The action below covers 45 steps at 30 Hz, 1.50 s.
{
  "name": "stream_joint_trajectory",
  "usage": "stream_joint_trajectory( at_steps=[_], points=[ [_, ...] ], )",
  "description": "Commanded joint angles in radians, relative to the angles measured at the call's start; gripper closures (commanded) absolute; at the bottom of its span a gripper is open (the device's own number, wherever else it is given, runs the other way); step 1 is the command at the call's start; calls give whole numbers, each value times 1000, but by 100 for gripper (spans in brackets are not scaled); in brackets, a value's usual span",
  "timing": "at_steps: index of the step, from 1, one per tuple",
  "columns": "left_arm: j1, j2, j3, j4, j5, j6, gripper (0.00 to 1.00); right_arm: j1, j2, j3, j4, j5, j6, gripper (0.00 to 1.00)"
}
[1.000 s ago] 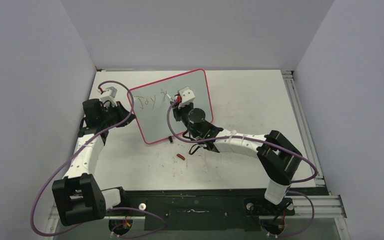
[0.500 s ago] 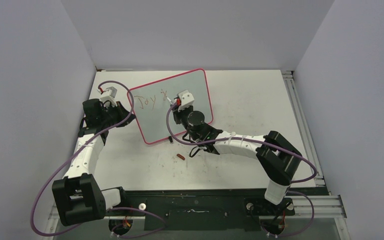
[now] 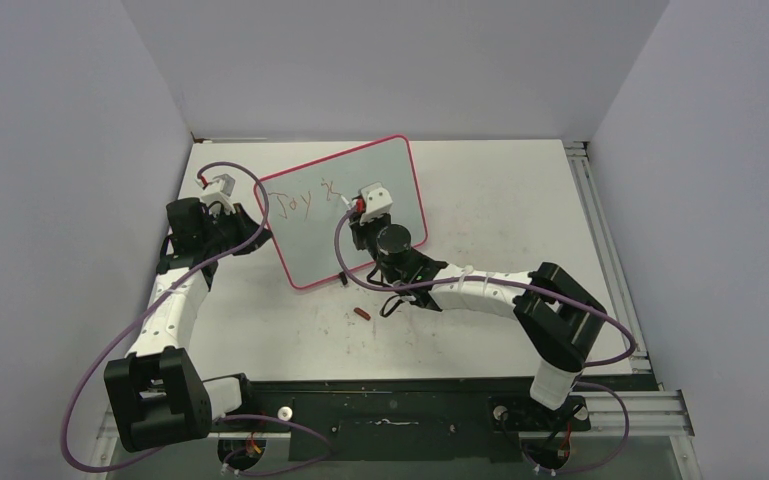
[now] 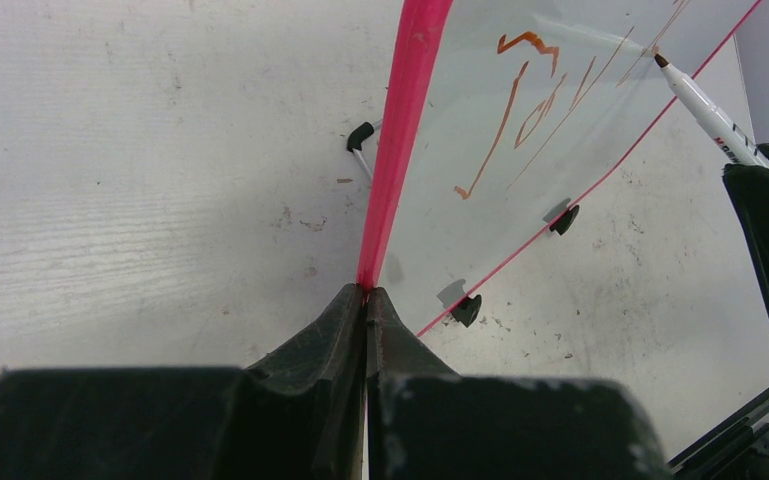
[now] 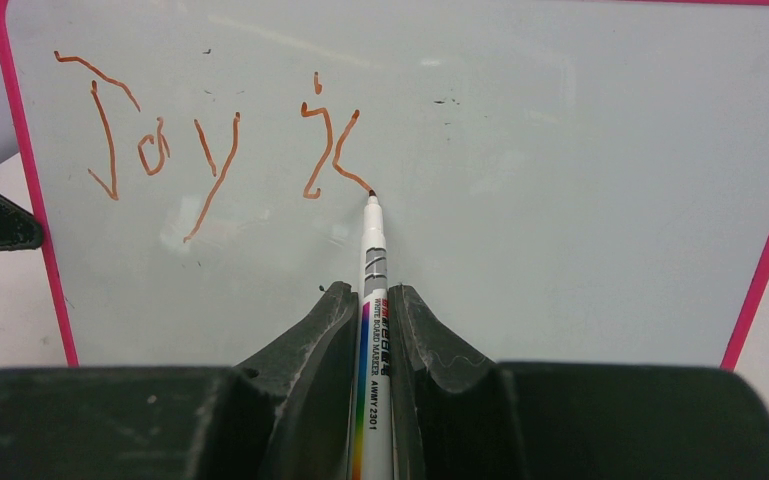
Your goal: Write a sentence on the whiteboard
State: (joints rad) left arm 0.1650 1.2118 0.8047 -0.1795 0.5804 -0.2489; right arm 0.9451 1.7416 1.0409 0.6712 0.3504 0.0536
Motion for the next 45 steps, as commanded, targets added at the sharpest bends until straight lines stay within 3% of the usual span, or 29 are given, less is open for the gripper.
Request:
stream_joint_trajectory(
  at_steps=[1,23,33,45],
  points=[
    [-17,-12,33,9,49,8,100,-1,-33,-15,-15,20,-5,95],
    [-16,-14,33,8,47,8,100,60,-24,-17,4,19,-38,95],
    [-16,-20,33,0,31,7,100,70,-167,2,-90,37,-34,95],
    [-17,-24,33,-1,26,8,100,-42,-231,-35,-107,-21,-46,95]
  ],
)
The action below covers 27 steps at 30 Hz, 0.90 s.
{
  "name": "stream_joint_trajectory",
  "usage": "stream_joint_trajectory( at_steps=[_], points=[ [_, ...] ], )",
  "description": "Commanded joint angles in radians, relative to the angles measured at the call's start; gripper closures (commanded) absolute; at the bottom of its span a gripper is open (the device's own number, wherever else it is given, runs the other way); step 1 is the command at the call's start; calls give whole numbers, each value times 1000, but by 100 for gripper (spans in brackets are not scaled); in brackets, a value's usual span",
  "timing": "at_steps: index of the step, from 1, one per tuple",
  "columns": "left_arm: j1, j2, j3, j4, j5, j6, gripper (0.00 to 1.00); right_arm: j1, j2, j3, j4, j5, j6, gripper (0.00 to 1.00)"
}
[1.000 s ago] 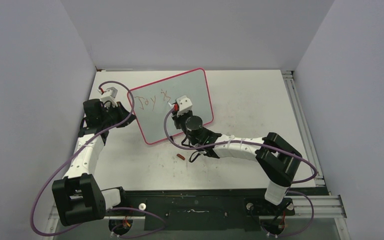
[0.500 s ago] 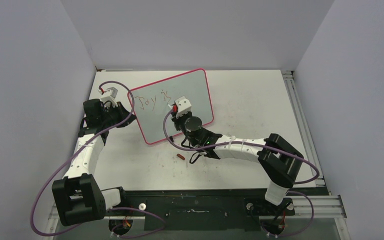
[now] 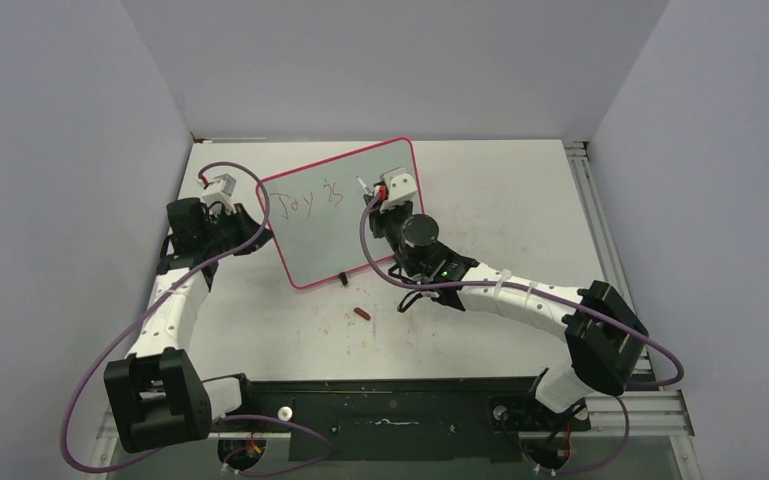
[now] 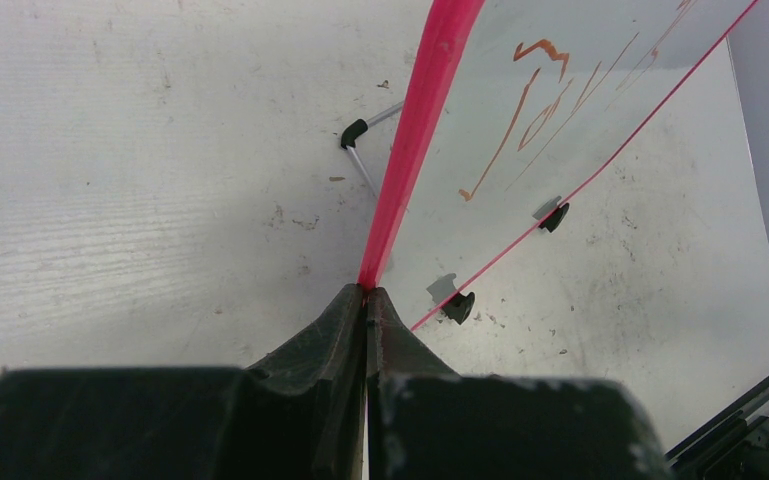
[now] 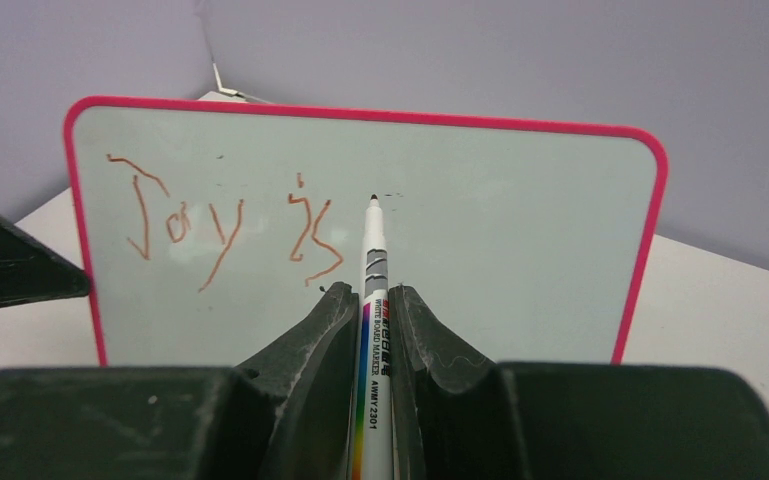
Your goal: Write a sentence on the whiteboard
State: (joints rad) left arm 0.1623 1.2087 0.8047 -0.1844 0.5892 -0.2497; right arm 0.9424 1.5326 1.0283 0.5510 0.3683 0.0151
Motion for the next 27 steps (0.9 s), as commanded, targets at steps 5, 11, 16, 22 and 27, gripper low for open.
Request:
stream_joint_trajectory(
  at_steps=[5,11,16,22,27],
  points=[
    [-14,-21,31,1,14,10,100,-77,-3,-25,41,-107,16,95],
    [-14,-20,32,-1,12,12,100,-94,34,-11,46,-130,33,95],
    [-15,-17,33,-1,14,13,100,-101,60,1,47,-133,39,95],
    [-14,-17,33,0,14,13,100,-103,75,4,62,-119,37,95],
    [-14,-15,34,-1,17,13,100,-102,85,6,74,-107,35,95]
  ],
)
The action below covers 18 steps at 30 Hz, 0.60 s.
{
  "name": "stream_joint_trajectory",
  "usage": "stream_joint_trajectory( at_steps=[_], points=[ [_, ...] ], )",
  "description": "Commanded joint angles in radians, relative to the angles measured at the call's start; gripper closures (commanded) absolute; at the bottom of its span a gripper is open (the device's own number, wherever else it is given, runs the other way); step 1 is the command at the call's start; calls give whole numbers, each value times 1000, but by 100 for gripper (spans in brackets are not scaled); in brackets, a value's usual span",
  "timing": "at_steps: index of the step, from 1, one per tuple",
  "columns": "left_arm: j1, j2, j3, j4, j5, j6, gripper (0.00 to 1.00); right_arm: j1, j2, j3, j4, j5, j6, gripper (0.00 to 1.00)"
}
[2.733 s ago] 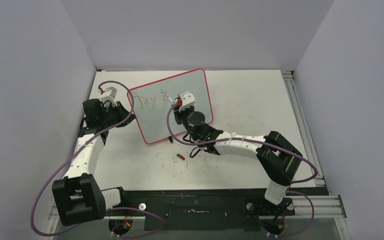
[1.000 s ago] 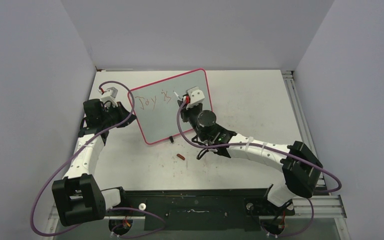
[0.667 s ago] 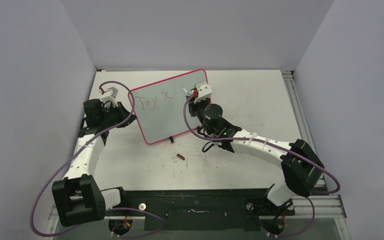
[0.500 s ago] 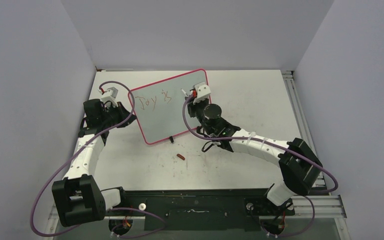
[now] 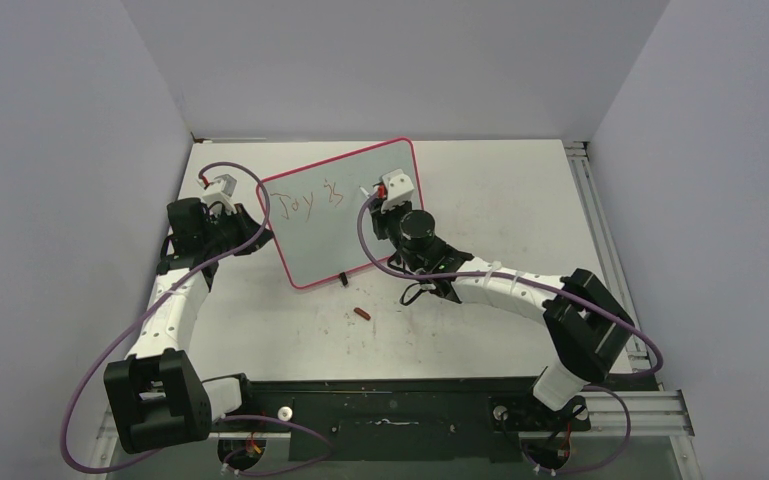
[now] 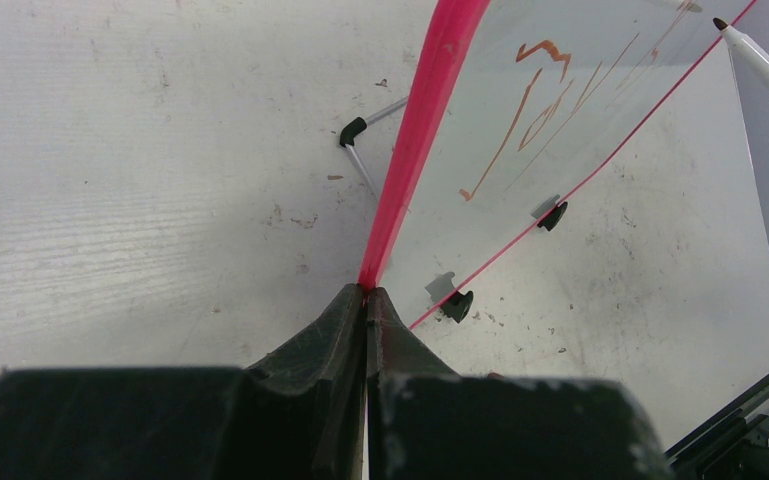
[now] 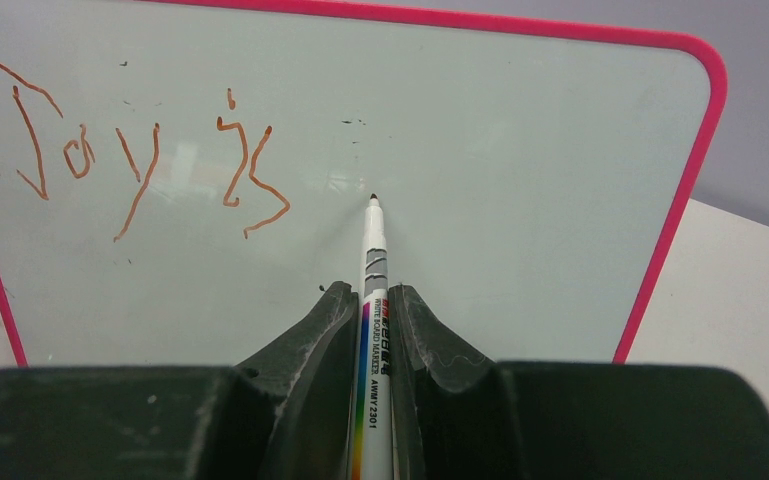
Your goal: Write a sentence on the whiteboard
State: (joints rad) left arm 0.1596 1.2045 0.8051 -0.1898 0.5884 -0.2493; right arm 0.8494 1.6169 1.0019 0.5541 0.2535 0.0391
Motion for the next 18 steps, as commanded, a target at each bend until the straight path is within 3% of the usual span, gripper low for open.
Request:
stream_joint_trajectory(
  at_steps=[1,18],
  points=[
    [-11,-11,33,5,18,13,100,-9,4,34,70,8,11,95],
    [-11,-12,32,9,24,10,100,-9,36,50,67,-11,4,95]
  ],
)
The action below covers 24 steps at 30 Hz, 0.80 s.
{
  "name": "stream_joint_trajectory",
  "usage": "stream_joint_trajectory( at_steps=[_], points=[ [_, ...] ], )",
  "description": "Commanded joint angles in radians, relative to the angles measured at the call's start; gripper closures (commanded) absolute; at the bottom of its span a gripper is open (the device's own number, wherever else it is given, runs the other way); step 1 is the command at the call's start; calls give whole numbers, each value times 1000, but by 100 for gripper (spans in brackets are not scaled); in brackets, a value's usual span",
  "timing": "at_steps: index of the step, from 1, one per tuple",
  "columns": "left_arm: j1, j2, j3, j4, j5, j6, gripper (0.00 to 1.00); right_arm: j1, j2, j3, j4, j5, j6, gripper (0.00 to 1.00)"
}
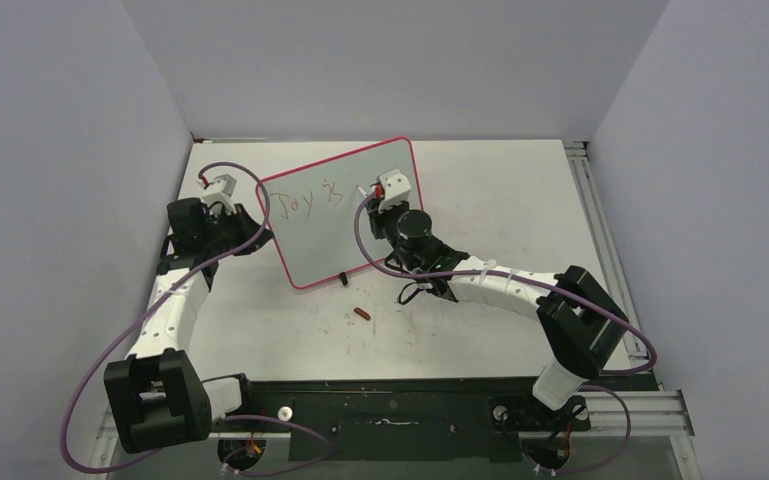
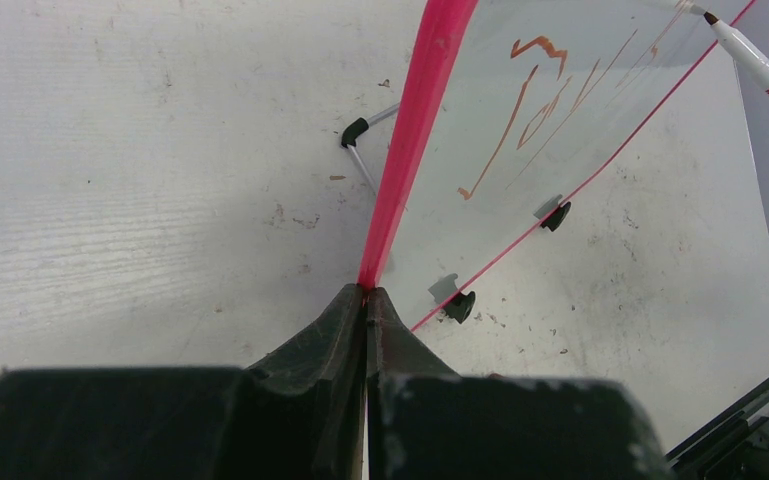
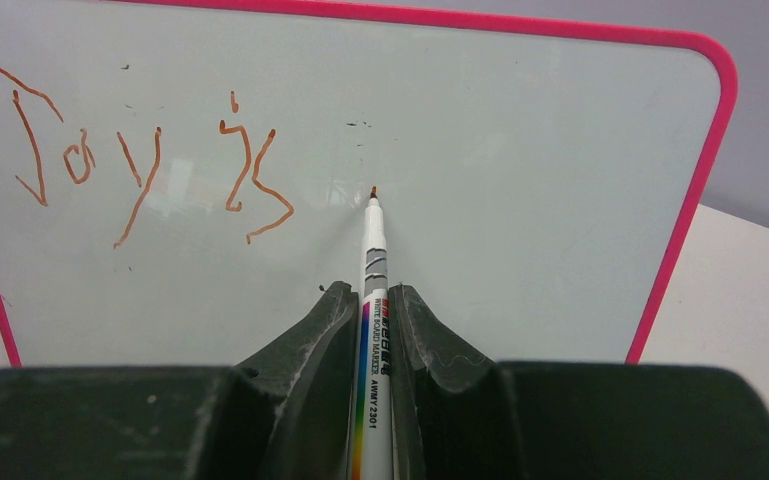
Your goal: Write a sentence on the whiteboard
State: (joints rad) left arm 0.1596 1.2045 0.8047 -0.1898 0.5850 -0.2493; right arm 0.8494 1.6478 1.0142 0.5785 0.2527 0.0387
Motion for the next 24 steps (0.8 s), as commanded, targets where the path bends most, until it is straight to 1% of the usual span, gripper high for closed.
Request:
stream_joint_trajectory(
  at_steps=[1,10,24],
  points=[
    [-11,-11,33,9,27,10,100,-9,4,37,43,-13,5,95],
    [-11,-13,33,11,29,8,100,3,-4,14,34,-34,9,95],
    [-12,-16,32,13,32,7,100,23,-8,-13,2,-19,10,95]
  ],
)
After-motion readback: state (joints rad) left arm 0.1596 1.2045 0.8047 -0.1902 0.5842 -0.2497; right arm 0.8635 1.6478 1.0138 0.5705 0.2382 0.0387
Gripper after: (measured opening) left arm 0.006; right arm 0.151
